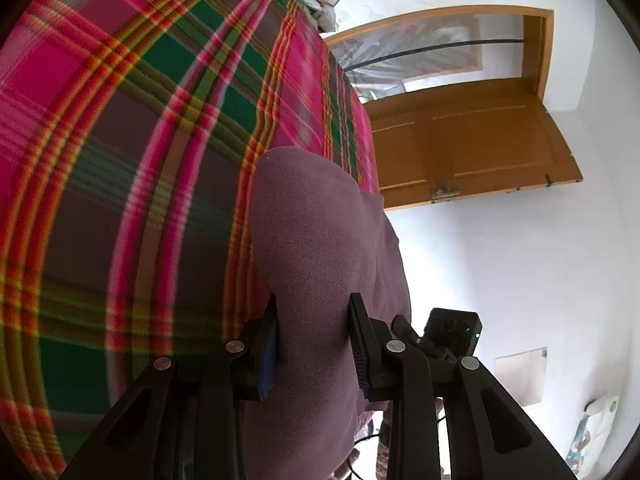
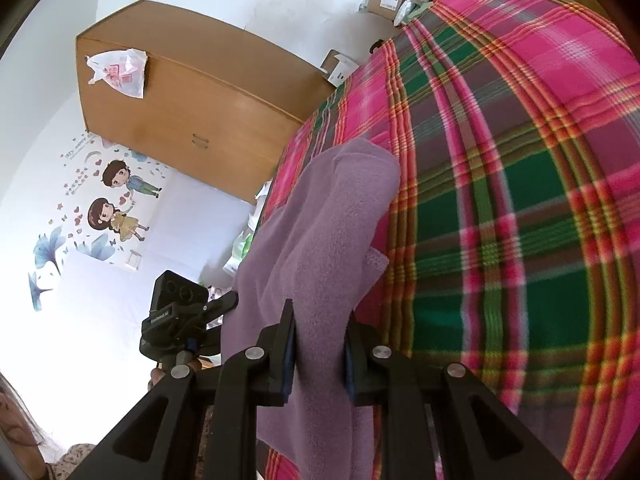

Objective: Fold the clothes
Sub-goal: 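Hold the mauve garment end with both grippers and lift it slightly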

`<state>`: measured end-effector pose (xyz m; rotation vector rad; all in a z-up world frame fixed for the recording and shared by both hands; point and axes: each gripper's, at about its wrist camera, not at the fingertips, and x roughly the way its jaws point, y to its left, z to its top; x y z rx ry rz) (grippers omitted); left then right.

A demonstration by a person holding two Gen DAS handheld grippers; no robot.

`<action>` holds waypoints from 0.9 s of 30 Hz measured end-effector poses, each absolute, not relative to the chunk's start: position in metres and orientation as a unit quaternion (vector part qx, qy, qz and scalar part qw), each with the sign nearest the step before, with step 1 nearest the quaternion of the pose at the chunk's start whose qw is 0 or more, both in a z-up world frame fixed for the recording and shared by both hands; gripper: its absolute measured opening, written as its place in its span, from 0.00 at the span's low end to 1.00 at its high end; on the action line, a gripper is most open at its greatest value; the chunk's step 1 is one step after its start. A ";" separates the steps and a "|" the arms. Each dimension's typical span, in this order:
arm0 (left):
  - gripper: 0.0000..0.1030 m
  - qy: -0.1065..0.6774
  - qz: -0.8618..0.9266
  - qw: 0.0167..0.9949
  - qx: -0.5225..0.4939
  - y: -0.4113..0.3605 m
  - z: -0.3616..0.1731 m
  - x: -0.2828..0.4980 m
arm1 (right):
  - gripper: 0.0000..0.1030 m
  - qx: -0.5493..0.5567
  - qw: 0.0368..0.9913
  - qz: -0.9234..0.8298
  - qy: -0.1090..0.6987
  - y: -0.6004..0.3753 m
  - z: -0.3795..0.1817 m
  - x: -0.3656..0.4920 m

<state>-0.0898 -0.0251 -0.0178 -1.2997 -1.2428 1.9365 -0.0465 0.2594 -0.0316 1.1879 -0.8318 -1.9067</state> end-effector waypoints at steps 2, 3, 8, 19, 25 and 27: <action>0.31 -0.459 0.710 0.243 -0.476 -0.025 -0.021 -0.094 | 0.19 0.463 0.365 -0.740 -0.325 0.256 -0.032 -0.051; 0.31 -0.460 0.709 0.242 -0.476 -0.026 -0.022 -0.096 | 0.19 0.464 0.365 -0.739 -0.325 0.254 -0.032 -0.052; 0.31 -0.462 0.711 0.235 -0.474 -0.046 -0.019 -0.098 | 0.19 0.464 0.366 -0.738 -0.327 0.245 -0.032 -0.060; 0.31 -0.468 0.711 0.226 -0.474 -0.113 -0.013 -0.077 | 0.19 0.468 0.363 -0.738 -0.322 0.222 -0.031 -0.079; 0.31 -0.470 0.716 0.219 -0.467 -0.131 -0.009 -0.079 | 0.19 0.469 0.368 -0.737 -0.319 0.209 -0.031 -0.093; 0.31 -0.470 0.718 0.216 -0.465 -0.138 -0.009 -0.080 | 0.19 0.469 0.369 -0.737 -0.317 0.204 -0.032 -0.098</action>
